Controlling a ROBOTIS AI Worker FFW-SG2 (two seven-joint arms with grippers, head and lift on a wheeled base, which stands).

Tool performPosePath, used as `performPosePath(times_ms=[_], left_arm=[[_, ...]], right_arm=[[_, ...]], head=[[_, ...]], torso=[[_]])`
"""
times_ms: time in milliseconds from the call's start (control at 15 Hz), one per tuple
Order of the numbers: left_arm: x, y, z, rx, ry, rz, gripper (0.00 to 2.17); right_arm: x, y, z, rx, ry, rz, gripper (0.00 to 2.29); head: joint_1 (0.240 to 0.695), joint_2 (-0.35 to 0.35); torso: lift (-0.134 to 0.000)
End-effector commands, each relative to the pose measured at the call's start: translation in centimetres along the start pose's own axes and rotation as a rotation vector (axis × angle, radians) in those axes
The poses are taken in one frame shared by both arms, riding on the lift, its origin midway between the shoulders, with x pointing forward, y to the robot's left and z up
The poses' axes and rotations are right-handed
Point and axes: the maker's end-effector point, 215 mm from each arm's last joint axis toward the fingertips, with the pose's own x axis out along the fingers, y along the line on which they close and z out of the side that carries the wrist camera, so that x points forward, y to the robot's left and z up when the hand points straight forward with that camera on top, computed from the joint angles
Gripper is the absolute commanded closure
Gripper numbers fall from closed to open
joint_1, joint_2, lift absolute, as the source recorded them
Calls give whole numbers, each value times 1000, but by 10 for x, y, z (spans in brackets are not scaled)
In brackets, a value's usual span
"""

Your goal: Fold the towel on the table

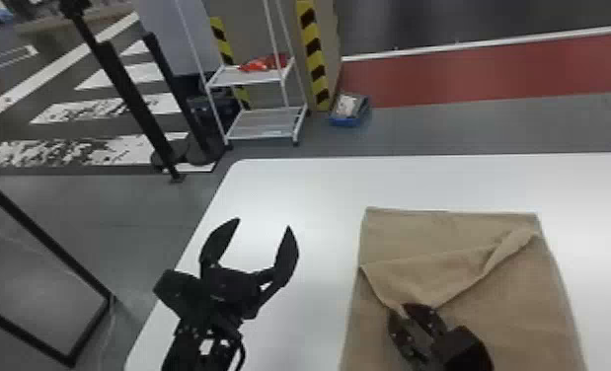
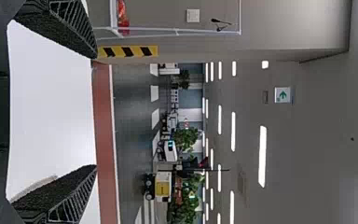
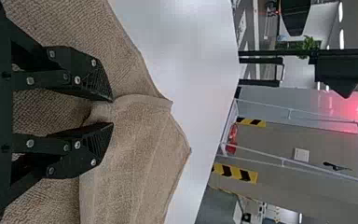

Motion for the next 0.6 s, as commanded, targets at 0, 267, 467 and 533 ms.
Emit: performPosePath(times_ms=[0,267,467,533], left_arm=[[0,-1,0,0,0,-1,29],[0,-2,0,4,1,-3,29],[0,1,3,8,-4,2,29],[0,2,5,10,-7,3,29]], right_arm=[[0,-6,0,0,5,-10,1291],[-7,-32,10,17,-29,-50,1298],[-33,-81,38,54,-106,-130,1298],[-47,-101,47,73,-133,-165,1298]], head=[[695,350],[695,350],[695,350],[695,350]], torso=[[-114],[-114],[-114],[-114]])
